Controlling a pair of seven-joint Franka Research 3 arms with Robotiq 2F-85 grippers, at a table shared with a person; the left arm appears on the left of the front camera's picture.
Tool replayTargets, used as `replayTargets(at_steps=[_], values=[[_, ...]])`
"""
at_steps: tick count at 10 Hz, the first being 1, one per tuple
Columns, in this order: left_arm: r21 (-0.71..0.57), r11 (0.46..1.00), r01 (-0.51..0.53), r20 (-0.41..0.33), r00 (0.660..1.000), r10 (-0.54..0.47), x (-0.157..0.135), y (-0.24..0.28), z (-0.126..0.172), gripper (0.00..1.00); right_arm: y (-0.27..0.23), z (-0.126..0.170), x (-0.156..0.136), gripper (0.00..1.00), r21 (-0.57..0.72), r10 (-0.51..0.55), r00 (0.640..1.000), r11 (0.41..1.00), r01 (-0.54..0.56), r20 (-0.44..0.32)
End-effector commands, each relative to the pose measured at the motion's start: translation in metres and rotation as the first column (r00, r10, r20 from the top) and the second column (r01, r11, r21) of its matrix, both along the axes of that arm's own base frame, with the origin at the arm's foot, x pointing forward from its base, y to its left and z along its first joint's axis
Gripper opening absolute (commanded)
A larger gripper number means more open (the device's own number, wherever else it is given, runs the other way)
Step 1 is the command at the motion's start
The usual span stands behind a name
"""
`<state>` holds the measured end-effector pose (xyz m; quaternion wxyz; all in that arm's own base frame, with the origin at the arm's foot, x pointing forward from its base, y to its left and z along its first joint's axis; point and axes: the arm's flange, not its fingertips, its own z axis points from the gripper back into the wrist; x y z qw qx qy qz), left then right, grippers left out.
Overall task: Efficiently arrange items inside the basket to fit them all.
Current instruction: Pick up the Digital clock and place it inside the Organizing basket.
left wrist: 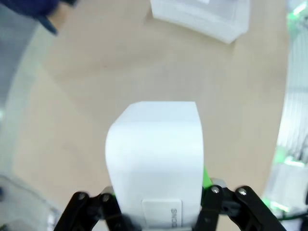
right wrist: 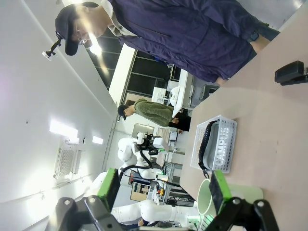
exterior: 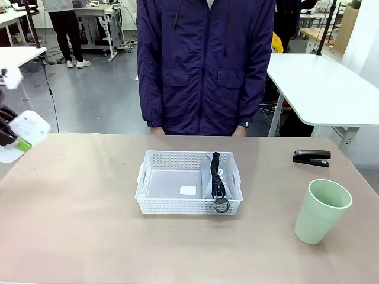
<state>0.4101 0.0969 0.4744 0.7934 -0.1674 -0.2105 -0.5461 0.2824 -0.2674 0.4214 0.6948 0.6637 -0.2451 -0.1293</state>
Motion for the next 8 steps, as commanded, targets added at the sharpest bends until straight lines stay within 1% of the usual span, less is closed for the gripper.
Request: replayTargets(at_steps=[1, 2, 3, 4, 5, 8], values=[[-0.214, 0.974, 0.073, 0.155, 0.987, -0.040, -0.018, 0.020, -0.012, 0.00, 0.000, 0.001, 0.001, 1.00, 0.002, -0.003, 1.000, 1.000, 0.003, 0.031], [-0.312, 0.948, 0.065, 0.216, 0.976, 0.005, -0.023, 0.031, -0.017, 0.00, 0.000, 0.001, 0.001, 1.00, 0.002, -0.003, 1.000, 1.000, 0.003, 0.031], [-0.349, 0.934, 0.073, 0.234, 0.972, 0.012, -0.023, 0.036, -0.021, 0.00, 0.000, 0.001, 0.001, 1.00, 0.002, -0.003, 1.000, 1.000, 0.003, 0.031], [-0.367, 0.926, 0.086, 0.217, 0.976, -0.005, -0.018, 0.037, -0.022, 0.00, 0.000, 0.001, 0.001, 1.00, 0.002, -0.003, 1.000, 1.000, 0.003, 0.031], [-0.282, 0.959, 0.004, 0.196, 0.979, 0.054, -0.029, 0.037, -0.009, 0.00, 0.000, 0.001, 0.001, 1.00, 0.002, -0.003, 1.000, 1.000, 0.003, 0.031], [-0.282, 0.959, 0.004, 0.196, 0.979, 0.054, -0.029, 0.037, -0.009, 0.00, 0.000, 0.001, 0.001, 1.00, 0.002, -0.003, 1.000, 1.000, 0.003, 0.031]])
